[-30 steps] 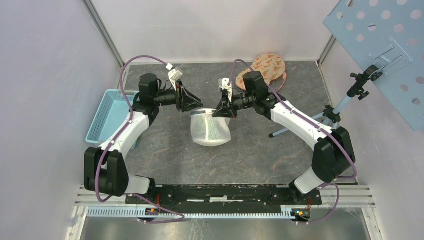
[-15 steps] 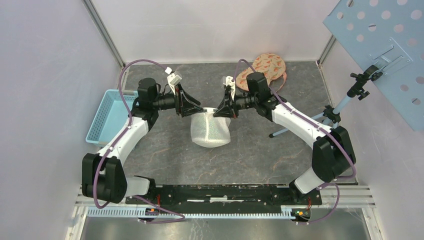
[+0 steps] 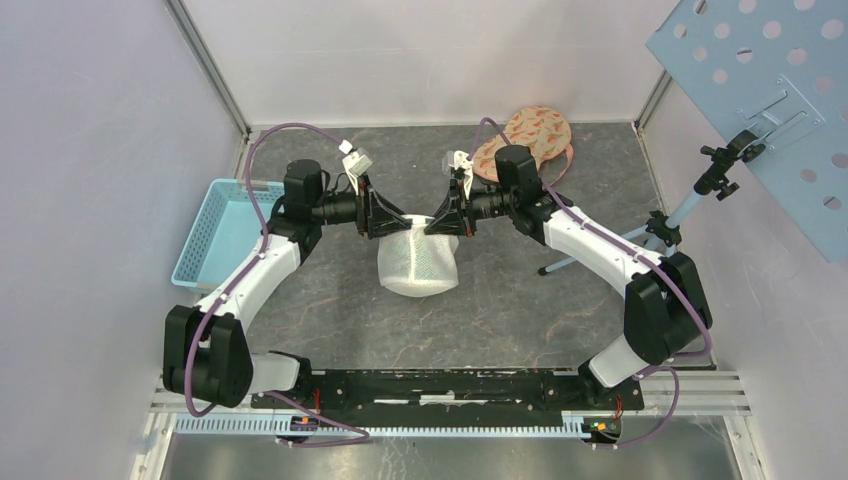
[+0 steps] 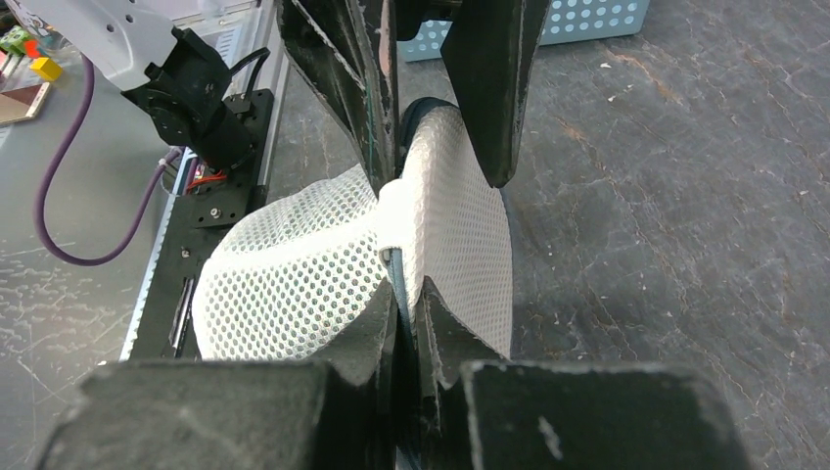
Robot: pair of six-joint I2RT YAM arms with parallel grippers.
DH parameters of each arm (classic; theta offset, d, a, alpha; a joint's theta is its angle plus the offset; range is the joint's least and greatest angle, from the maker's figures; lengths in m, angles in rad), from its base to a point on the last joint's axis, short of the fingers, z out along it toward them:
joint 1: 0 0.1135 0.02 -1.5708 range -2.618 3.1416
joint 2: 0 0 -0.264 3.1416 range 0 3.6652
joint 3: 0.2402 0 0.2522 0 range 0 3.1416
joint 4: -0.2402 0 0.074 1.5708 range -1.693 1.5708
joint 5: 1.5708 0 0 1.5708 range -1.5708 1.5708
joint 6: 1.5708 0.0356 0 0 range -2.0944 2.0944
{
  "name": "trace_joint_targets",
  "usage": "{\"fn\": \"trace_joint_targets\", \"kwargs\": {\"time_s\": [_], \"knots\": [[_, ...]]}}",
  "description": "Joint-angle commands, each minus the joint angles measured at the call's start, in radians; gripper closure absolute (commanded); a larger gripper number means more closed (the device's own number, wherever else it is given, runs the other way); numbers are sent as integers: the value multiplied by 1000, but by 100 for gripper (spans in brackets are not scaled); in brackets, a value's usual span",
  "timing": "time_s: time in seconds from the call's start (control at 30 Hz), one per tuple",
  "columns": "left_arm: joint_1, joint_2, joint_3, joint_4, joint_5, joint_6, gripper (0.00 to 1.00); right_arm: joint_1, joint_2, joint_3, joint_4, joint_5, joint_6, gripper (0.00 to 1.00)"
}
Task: Unzip the laundry bag and remove the bra
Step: Unzip the laundry bag at the center of the board.
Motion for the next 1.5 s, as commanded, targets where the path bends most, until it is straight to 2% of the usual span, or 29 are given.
{"fn": "trace_joint_targets", "kwargs": {"time_s": [0.0,0.33,0.53,1.13,1.47], "knots": [[-5,-8,22,-11,-34,51,46,-2,-42,-4,63,-46,20,100],[-2,-3,15,102,-6,-68,48,-1,-40,-13,46,-61,-5,100],[-2,-6,15,81,-65,-55,51,0,-45,-14,45,-72,-9,100],[-51,21,10,103,-97,-90,53,34,-22,15,-1,-79,-56,100],[-107,15,-5,135,-8,-87,48,54,0,52,-64,-55,-94,100]]}}
